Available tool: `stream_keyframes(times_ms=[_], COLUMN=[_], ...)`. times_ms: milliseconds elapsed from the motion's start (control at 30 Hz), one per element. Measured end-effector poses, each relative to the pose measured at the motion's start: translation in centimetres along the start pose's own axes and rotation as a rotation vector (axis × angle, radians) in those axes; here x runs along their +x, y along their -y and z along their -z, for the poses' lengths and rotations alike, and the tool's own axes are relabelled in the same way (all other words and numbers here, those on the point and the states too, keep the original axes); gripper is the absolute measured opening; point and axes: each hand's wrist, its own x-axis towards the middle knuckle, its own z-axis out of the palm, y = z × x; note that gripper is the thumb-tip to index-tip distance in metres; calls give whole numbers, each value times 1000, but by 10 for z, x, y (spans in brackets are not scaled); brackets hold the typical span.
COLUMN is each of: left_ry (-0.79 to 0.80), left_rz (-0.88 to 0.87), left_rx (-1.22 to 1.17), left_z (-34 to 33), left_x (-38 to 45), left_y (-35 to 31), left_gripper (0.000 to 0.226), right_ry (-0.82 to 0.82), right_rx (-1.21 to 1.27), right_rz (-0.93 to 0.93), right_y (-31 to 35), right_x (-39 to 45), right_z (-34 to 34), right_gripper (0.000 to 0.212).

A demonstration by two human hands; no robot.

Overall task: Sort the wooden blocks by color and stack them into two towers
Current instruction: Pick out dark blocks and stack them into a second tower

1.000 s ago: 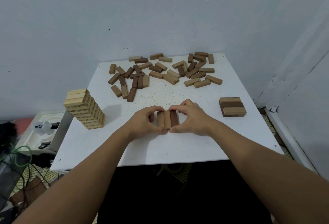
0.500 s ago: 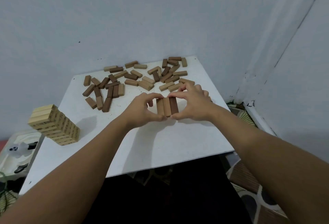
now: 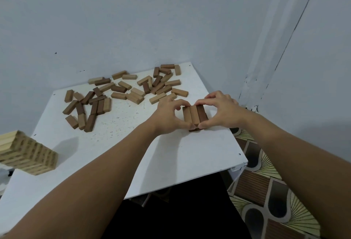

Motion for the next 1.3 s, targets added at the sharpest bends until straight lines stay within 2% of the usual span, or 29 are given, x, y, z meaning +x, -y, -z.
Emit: stream_keyframes(times_ms=[167, 400, 733, 900, 1000, 1133, 1300], left_ry=[9, 31, 37, 87, 93, 83, 92], left_rz=[32, 75, 102, 160, 166, 177, 190], left_rx=[31, -1, -93, -173, -188, -236, -286], left_z=[-6, -12, -17, -12, -10, -11, -11], left_x=[8, 7, 5, -6, -9, -10, -8], left_y=[-1, -2, 4, 4, 3, 1, 2], left_gripper=[82, 74, 86, 107, 101, 89, 80], right_ry=[50, 107, 161, 163, 155, 156, 158], right_rx=[20, 39, 180, 207, 224, 218, 228], right_rz=[-7, -10, -43, -34, -37, -34, -37], right_y=[-10, -16, -22, -24, -27, -28, -27], right_x=[6, 9, 14, 10, 8, 8, 10], right_z=[1, 3, -3, -2, -2, -4, -4], right_gripper=[74, 72, 67, 94, 97, 84, 79])
